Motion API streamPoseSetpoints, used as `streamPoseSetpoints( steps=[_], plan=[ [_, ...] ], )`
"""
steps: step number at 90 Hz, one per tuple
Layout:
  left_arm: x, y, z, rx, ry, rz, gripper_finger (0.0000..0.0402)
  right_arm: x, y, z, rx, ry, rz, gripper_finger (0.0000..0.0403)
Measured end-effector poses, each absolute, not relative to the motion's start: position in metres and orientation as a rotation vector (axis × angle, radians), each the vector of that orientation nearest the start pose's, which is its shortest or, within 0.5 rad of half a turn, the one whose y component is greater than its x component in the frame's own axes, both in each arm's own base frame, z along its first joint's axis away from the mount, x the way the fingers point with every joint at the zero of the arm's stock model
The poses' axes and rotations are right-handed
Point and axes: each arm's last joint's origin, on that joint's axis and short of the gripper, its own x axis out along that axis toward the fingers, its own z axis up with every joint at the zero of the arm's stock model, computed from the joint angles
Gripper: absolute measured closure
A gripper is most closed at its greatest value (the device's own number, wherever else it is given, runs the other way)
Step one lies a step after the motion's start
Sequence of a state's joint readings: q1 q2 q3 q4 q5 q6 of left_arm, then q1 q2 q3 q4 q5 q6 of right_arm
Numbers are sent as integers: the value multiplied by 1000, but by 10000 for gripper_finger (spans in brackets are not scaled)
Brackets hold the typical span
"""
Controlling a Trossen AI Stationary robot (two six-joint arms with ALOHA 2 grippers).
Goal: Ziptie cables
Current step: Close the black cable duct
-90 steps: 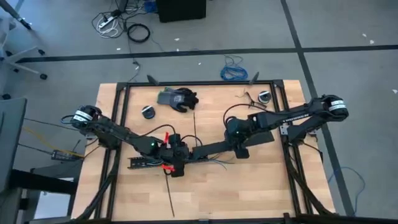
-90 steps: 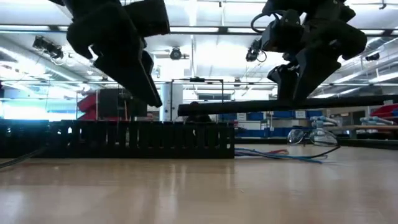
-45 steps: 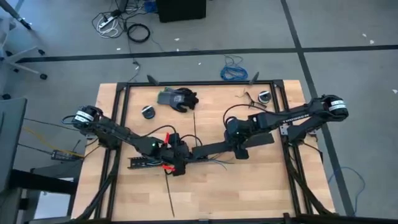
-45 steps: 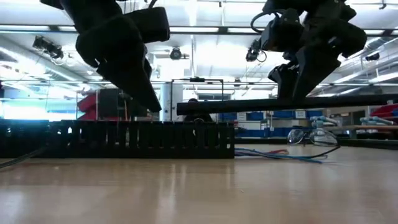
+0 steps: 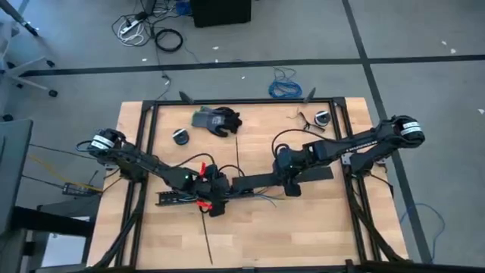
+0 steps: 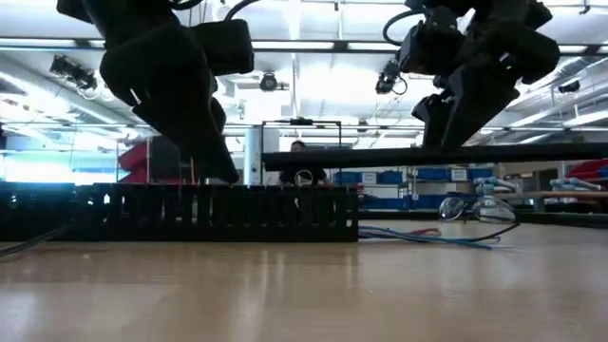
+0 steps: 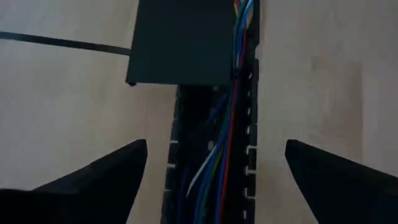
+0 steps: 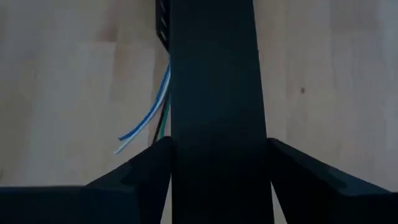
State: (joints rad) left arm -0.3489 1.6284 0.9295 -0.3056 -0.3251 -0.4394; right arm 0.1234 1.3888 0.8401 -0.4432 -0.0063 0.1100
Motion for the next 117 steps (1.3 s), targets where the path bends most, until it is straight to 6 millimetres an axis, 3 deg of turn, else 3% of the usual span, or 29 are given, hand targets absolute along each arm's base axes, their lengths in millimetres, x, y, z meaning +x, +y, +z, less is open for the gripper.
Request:
streamPoseSetpoints(
  steps=[15,55,117],
  plan=[
    [298,-98,171,-52,935,182,23,259,34,195,69,1016,47,166],
    [305,-100,144,-16,1001,192,23,259,43,197,83,996,64,166],
    [308,-95,144,-12,989,203,23,255,51,185,135,974,104,166]
  ],
)
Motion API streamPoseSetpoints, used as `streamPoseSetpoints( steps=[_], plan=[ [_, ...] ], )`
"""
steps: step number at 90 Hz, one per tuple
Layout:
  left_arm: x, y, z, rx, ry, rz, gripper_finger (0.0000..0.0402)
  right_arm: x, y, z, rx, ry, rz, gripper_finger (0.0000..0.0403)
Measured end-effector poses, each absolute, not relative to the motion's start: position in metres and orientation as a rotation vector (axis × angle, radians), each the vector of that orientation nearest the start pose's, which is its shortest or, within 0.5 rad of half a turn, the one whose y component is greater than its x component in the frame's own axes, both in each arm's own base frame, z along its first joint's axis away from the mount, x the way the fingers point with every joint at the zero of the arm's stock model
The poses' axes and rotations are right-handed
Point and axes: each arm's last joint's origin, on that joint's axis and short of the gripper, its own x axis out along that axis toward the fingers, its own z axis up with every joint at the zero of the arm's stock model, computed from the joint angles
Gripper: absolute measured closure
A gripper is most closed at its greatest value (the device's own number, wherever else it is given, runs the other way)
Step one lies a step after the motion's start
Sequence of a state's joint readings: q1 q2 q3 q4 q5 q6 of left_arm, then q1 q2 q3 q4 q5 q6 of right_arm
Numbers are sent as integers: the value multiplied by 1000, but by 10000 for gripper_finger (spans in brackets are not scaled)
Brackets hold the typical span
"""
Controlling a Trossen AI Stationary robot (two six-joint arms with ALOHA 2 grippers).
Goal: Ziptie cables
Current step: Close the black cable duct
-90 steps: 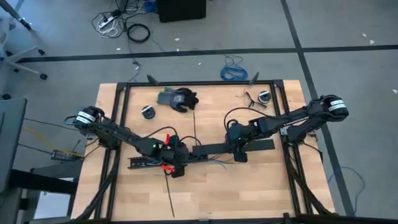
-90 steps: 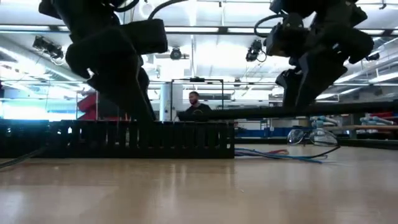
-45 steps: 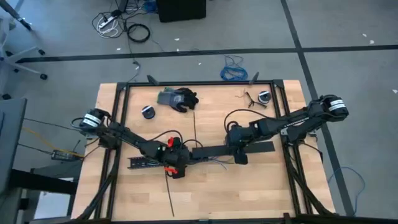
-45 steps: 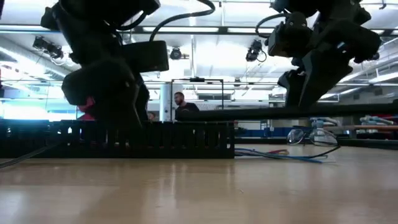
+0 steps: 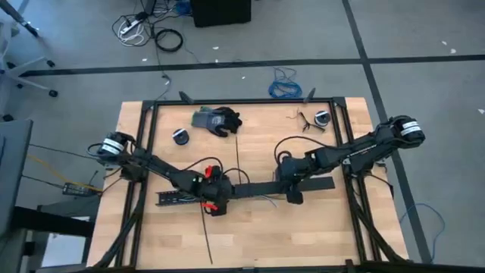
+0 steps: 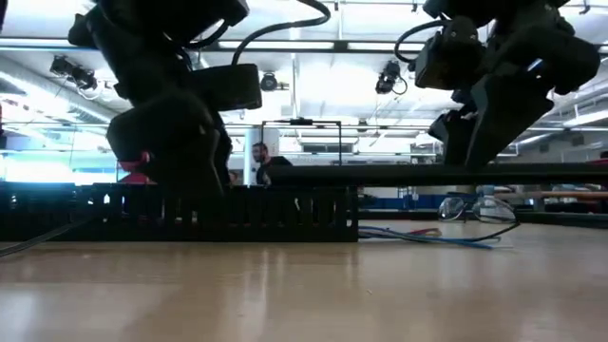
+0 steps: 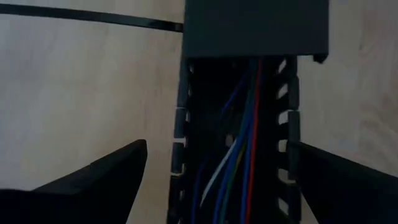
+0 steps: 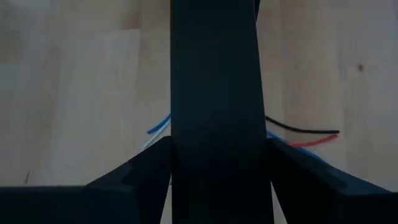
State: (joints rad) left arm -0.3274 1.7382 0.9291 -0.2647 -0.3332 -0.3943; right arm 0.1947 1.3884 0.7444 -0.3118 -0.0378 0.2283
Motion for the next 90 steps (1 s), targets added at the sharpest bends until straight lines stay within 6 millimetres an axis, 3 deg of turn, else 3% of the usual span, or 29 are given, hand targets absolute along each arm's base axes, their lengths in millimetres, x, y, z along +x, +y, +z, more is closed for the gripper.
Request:
streamPoseSetpoints(
  steps=[40,62,90],
  plan=[
    [310,-92,145,-24,969,206,23,247,50,168,145,973,90,166],
    [311,-93,146,-29,958,204,23,251,54,175,110,895,112,170],
    [311,-93,146,-28,961,205,23,248,51,173,65,954,43,170]
  ],
)
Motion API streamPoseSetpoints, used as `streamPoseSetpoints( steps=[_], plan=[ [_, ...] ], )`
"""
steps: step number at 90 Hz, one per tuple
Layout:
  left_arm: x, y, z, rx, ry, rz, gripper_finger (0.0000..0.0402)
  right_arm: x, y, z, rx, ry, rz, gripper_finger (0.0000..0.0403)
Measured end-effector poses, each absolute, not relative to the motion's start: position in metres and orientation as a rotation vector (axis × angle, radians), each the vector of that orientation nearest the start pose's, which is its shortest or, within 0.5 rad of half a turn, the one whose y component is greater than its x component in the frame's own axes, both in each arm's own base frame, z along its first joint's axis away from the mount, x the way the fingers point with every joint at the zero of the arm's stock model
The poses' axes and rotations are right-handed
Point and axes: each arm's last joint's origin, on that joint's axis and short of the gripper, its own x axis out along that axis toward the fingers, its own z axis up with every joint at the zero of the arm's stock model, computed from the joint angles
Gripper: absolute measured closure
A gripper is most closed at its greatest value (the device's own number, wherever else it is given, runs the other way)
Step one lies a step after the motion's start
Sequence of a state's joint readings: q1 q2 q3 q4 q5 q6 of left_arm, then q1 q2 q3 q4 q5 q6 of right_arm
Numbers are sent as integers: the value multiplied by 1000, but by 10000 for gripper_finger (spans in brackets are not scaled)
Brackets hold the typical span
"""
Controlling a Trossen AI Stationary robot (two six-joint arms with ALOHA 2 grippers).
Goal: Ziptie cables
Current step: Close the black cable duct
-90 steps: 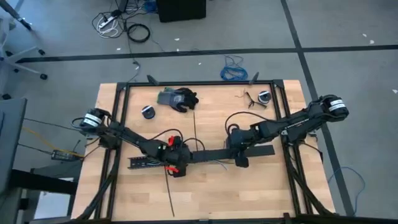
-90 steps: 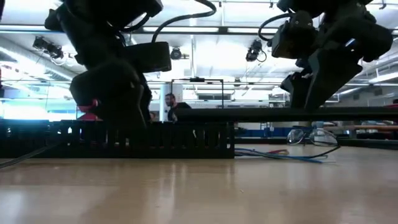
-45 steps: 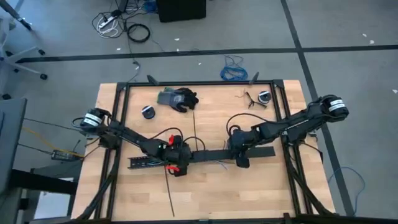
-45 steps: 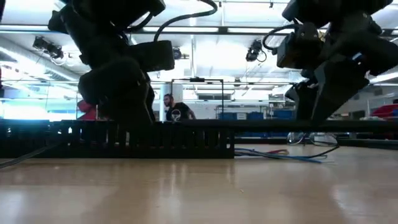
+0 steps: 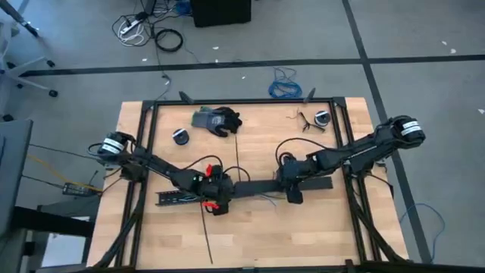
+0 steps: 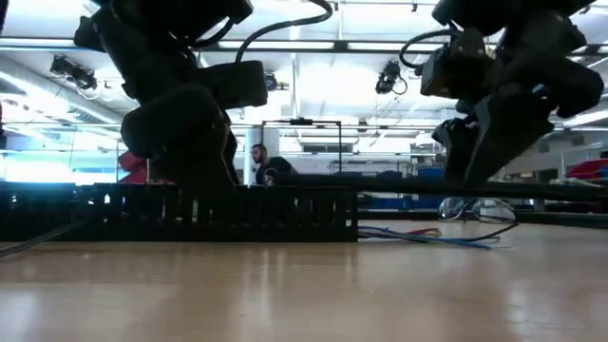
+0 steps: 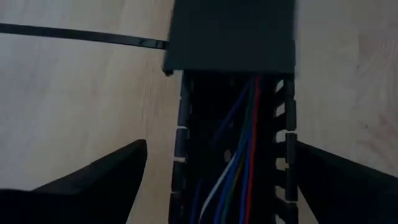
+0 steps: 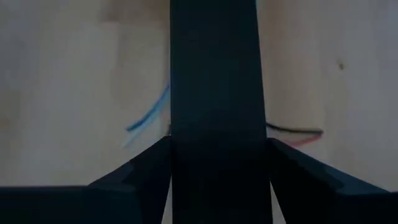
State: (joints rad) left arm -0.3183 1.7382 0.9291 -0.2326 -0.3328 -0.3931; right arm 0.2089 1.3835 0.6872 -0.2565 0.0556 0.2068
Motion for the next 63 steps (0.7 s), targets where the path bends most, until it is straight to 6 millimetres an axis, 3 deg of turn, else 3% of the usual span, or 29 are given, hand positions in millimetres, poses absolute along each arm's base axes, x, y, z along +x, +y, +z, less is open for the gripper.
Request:
streamPoseSetpoints(
  steps=[63],
  plan=[
    [313,-86,146,-33,960,222,23,246,54,167,145,973,135,170]
  ],
)
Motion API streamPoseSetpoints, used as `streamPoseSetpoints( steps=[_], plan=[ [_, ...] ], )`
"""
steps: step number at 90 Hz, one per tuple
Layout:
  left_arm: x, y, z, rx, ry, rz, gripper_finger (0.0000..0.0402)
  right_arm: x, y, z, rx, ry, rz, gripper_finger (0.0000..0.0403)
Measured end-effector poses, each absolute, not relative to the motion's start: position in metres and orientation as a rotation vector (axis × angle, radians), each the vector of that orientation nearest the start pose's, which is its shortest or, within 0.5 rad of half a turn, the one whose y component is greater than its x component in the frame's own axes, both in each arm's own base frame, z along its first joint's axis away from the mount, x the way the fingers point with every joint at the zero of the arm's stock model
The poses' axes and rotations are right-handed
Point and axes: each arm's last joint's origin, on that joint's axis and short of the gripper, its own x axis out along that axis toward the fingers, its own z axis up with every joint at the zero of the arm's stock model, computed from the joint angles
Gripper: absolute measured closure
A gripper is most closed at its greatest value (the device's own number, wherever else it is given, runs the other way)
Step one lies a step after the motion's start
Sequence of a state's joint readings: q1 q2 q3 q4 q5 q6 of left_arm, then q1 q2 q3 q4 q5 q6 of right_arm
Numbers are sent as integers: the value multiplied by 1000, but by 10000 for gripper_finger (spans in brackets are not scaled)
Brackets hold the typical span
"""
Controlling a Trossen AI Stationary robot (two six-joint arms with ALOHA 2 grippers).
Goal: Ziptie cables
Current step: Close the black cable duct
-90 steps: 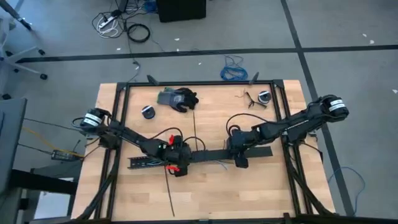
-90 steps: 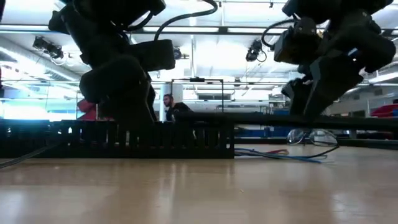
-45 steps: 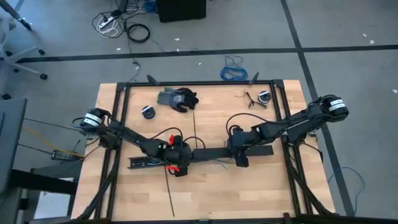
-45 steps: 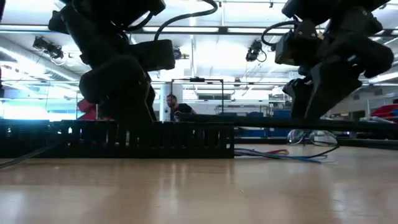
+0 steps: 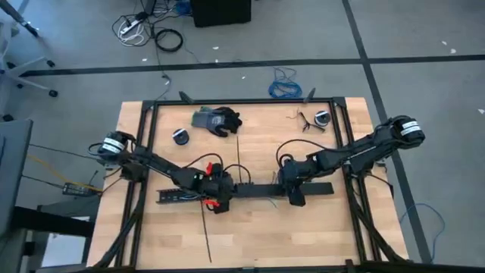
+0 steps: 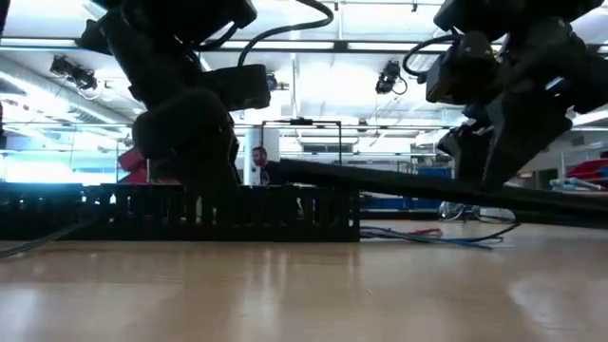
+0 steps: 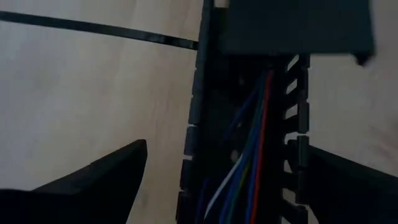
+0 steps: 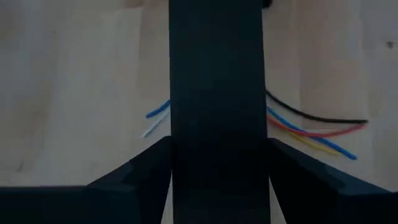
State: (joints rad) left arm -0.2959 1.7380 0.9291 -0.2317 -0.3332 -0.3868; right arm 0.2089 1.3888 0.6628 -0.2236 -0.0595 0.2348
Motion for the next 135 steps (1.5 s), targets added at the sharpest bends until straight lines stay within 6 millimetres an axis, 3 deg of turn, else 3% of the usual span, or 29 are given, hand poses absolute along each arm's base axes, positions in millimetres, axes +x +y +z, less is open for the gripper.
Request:
streamPoseSetpoints(
  steps=[43,96,135],
  plan=[
    [313,-85,146,-24,961,218,23,246,52,167,-6,955,127,168],
    [314,-85,146,-31,962,214,23,245,50,166,-25,964,85,167],
    [313,-85,146,-34,962,213,23,245,49,166,-46,961,73,144]
  ],
)
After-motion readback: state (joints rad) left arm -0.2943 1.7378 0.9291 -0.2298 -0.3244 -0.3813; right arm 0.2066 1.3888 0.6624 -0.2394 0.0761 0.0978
